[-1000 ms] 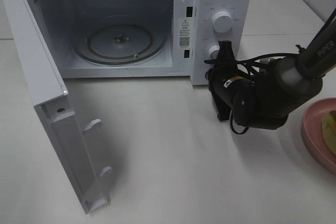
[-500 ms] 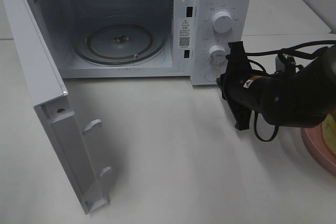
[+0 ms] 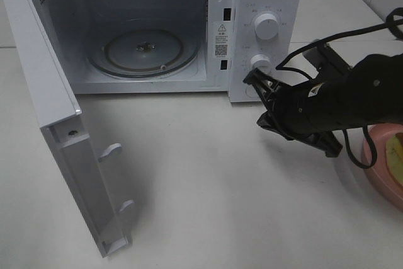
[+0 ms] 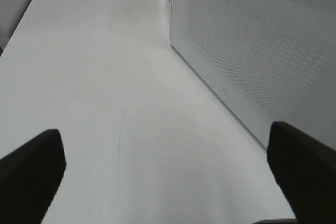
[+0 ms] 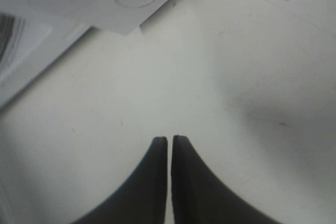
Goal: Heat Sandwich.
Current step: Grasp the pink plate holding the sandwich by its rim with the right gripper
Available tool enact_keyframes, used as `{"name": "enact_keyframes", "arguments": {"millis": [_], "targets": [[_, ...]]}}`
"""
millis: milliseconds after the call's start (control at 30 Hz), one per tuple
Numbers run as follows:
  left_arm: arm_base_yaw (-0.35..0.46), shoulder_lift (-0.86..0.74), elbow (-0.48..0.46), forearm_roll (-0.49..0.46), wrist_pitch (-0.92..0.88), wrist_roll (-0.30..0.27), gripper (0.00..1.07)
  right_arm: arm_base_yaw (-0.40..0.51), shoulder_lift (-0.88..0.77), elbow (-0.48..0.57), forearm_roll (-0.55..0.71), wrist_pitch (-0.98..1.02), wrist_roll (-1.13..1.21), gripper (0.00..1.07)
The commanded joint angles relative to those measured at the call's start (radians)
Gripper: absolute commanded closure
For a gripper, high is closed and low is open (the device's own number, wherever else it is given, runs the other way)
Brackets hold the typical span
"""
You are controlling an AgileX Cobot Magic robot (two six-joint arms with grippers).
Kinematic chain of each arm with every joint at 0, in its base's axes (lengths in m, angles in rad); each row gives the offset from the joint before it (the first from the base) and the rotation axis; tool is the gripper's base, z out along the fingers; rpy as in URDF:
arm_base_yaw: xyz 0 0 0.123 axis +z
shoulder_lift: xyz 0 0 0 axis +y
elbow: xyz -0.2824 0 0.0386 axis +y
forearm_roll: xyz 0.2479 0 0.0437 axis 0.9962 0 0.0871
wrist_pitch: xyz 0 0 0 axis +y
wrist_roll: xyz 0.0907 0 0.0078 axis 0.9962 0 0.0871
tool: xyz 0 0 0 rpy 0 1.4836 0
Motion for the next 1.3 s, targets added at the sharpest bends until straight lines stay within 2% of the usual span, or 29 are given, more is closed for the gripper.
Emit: {"name": "enact_keyframes", "arguments": {"millis": [33,100,167,200,267,367,567,633,667,733,767,800,867,900,933,967,1067,1300], "targets": [[-0.004,-0.026,0.004,-0.009,-0.009,-0.001,0.06,-0.004,-0.046,0.001,-0.012,0.115,-0.336,1.0],[-0.004,-0.026,0.004,-0.009,-0.009,-0.001,0.06,-0.004,-0.059,0.001,-0.012,0.159,-0.426,1.0],[-0.004,-0.026,0.004,-0.009,-0.009,-0.001,0.06,-0.004,-0.096,0.001,-0.012,0.286,-0.629,0.99],[-0.004,-0.026,0.004,-0.009,-0.009,-0.001,0.06,-0.004,-0.096,0.001,-0.012,0.286,-0.629,0.99],[-0.004,-0.026,0.004,-0.009,-0.009,-0.001,0.06,-0.005,-0.132,-0.002,-0.013,0.41,-0.759,0.98],[-0.004,-0.026,0.004,-0.009,-0.009,-0.001,0.06,-0.01,-0.163,-0.014,-0.047,0.508,-0.786,0.97],[-0.004,-0.026,0.004,-0.009,-0.009,-0.001,0.06,-0.1,-0.201,-0.066,-0.125,0.722,-0.745,0.88],[-0.004,-0.026,0.004,-0.009,-0.009,-0.001,0.06,-0.143,-0.207,-0.096,-0.197,0.82,-0.712,0.78],[-0.004,-0.026,0.004,-0.009,-0.009,-0.001,0.06,-0.143,-0.207,-0.096,-0.197,0.82,-0.712,0.78],[-0.004,-0.026,0.004,-0.009,-0.009,-0.001,0.06,-0.158,-0.207,-0.111,-0.255,0.856,-0.67,0.68],[-0.004,-0.026,0.004,-0.009,-0.009,-0.001,0.06,-0.165,-0.207,-0.121,-0.33,0.881,-0.624,0.56],[-0.004,-0.026,0.004,-0.009,-0.009,-0.001,0.06,-0.165,-0.207,-0.121,-0.33,0.881,-0.624,0.56],[-0.004,-0.026,0.004,-0.009,-0.009,-0.001,0.06,-0.165,-0.207,-0.126,-0.412,0.906,-0.592,0.4],[-0.004,-0.026,0.004,-0.009,-0.009,-0.001,0.06,-0.165,-0.207,-0.126,-0.488,0.925,-0.557,0.23],[-0.004,-0.026,0.004,-0.009,-0.009,-0.001,0.06,-0.165,-0.207,-0.126,-0.512,0.928,-0.543,0.17],[-0.004,-0.026,0.004,-0.009,-0.009,-0.001,0.06,-0.165,-0.207,-0.126,-0.512,0.928,-0.543,0.17],[-0.004,-0.026,0.004,-0.009,-0.009,-0.001,0.06,-0.167,-0.207,-0.126,-0.594,0.938,-0.48,0.03],[-0.004,-0.026,0.004,-0.009,-0.009,-0.001,0.06,-0.167,-0.206,-0.126,-0.609,0.942,-0.473,0.08]]}}
